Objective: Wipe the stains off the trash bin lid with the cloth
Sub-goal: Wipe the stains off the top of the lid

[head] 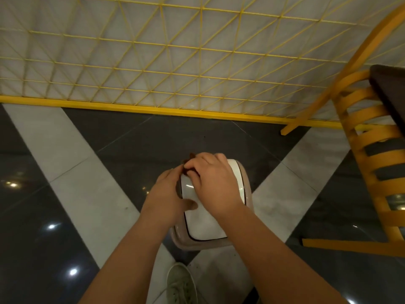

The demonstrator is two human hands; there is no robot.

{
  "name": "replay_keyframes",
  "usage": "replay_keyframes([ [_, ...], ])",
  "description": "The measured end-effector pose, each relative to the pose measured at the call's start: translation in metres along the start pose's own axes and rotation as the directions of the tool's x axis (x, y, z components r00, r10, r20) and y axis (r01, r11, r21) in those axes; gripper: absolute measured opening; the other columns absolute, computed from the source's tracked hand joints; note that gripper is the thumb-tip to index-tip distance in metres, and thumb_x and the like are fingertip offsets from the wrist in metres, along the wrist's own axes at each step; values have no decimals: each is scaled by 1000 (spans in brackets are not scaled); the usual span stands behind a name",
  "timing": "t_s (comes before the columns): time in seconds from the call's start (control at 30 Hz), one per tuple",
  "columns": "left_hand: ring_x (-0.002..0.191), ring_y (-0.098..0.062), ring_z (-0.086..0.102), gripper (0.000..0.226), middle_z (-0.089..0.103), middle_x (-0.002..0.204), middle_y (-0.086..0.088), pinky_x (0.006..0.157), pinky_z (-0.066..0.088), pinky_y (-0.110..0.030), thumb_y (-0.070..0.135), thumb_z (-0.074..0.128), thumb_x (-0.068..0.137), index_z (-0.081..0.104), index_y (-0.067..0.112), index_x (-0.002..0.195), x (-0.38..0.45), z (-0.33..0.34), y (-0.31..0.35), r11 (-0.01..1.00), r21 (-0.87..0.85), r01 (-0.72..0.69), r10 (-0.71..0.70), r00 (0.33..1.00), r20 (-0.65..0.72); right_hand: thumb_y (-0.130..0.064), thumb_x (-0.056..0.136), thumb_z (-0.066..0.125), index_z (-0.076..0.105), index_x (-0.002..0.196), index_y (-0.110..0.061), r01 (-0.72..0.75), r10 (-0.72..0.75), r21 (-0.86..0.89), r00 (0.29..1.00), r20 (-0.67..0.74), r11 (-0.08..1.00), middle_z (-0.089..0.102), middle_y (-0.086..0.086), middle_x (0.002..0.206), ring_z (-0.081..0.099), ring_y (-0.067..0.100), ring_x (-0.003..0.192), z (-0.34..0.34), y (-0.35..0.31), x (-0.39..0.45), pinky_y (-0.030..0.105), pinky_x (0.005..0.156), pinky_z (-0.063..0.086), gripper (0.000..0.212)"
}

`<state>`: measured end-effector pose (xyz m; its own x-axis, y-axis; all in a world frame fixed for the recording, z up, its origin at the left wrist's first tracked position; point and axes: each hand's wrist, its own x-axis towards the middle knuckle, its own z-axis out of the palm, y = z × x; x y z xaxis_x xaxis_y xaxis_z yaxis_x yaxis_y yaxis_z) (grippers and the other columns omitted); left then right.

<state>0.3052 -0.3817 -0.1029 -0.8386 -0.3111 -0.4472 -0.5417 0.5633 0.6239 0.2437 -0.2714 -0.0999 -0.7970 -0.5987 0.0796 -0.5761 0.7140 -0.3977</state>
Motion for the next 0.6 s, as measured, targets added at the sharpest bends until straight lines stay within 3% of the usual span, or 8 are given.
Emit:
replay_keyframes([
  [0.1, 124, -18, 45, 96, 39, 141, 4, 98, 37, -29, 22, 85, 65, 33, 32, 145, -1, -1, -1, 1000, -1, 21, -21, 1000, 12, -25, 93, 54, 67, 104, -26, -85, 87, 59, 996, -36, 995, 62, -4, 107, 49, 19, 99, -3, 20, 14, 32, 87, 42, 18],
  [0.3, 129, -19, 42, 99, 32, 148, 6, 105, 39, -38, 25, 83, 69, 25, 38, 148, -2, 2, 4, 999, -4, 32, -32, 999, 41, -30, 93, 55, 65, 109, -31, -368, 373, 99, 927, -45, 925, 60, -9, 116, 46, 14, 108, -22, 74, -2, 20, 83, 30, 19],
  [0.47, 131, -19, 39, 99, 31, 149, 7, 107, 36, -39, 27, 81, 72, 21, 40, 149, -2, 6, 8, 1000, 24, 13, -15, 997, 80, -28, 93, 56, 61, 114, -31, -416, 478, 275, 850, -221, 867, 55, -11, 121, 34, 0, 107, -17, 71, -47, 6, 79, 26, 22],
  [0.6, 132, -20, 38, 98, 30, 149, 5, 107, 36, -38, 26, 80, 73, 20, 41, 149, -2, 7, 8, 1000, 28, 7, -9, 997, 82, -25, 91, 57, 59, 114, -33, -359, 466, 358, 839, -280, 862, 46, -18, 124, 33, 1, 115, -4, 63, -87, 13, 94, 24, 24],
])
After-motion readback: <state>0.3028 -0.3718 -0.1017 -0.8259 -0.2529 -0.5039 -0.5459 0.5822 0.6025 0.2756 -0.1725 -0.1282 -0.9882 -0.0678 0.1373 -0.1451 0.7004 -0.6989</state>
